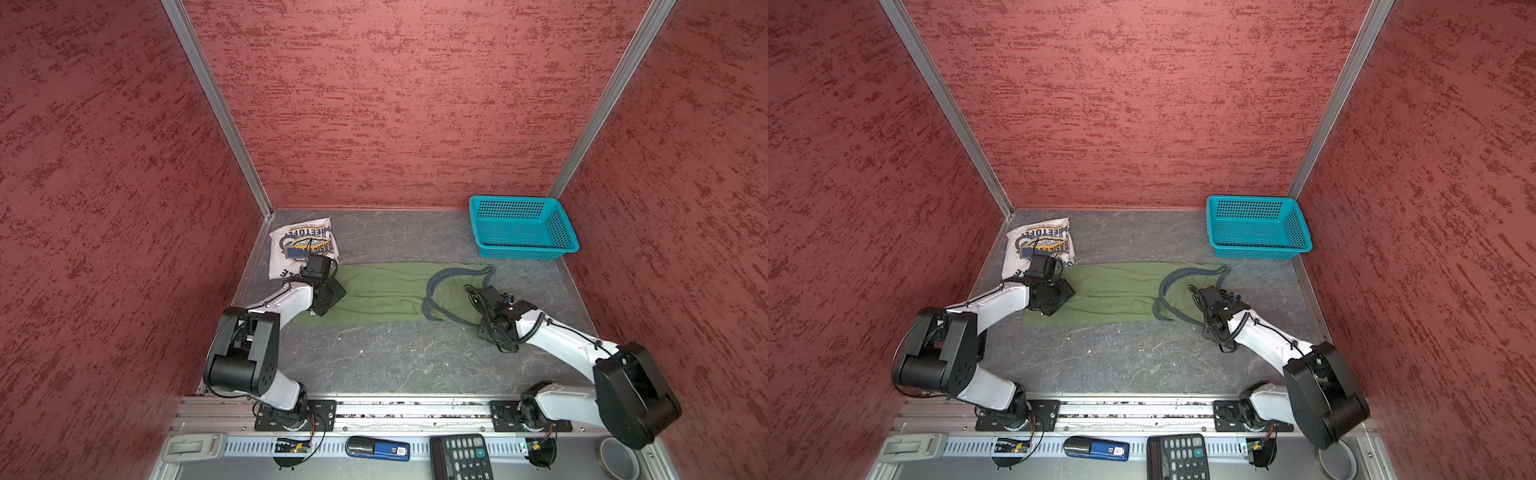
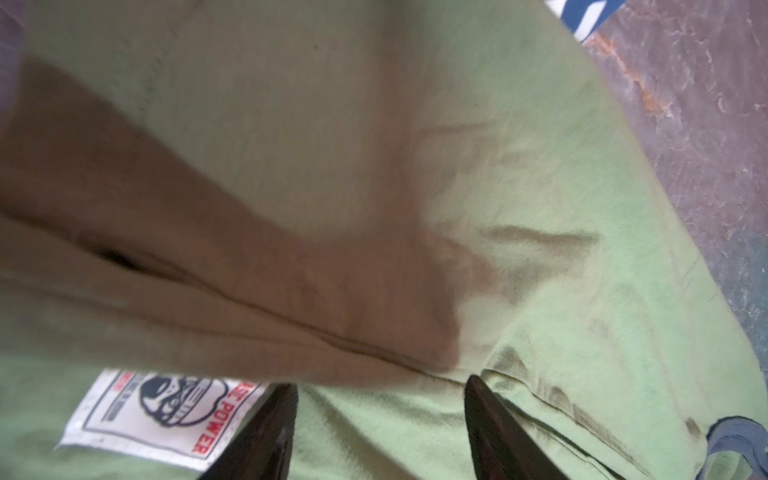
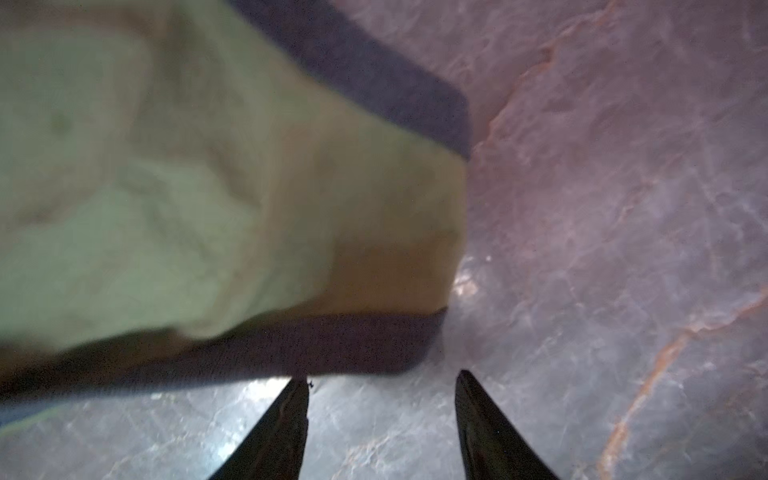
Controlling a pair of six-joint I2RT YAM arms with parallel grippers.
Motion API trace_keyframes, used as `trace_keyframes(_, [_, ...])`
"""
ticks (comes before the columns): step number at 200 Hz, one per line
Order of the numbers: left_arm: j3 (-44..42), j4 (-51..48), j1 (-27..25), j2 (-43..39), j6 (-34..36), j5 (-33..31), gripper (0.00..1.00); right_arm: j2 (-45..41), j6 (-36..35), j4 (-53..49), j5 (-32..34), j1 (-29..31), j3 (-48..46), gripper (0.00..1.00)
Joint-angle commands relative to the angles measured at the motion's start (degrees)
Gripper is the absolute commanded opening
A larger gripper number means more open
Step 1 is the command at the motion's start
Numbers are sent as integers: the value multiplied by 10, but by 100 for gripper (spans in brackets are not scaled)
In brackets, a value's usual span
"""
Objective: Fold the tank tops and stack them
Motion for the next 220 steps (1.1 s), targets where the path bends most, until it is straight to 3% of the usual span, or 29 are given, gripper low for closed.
trace_keyframes(1, [-8,23,10,7,8,4,65,16,-16,32,39,-37,15,58])
trace_keyframes(56, [-18,36,19,17,8,12,65,74,-91,72,58,-91,82,57])
trace_keyframes(81, [-20,36,23,19,11,12,65,98,-105,82,45,-100,88,52])
trace_keyframes(123, [-22,38,29,21,12,13,65,66,-102,68,19,-100,71,42])
trace_keyframes(166, [-19,38,32,24,13,14,65,4,-86,15,25,-87,60,49])
trace_keyframes(220, [-17,36,32,21,14,13,65,-13,-40,14,3,-47,33,49])
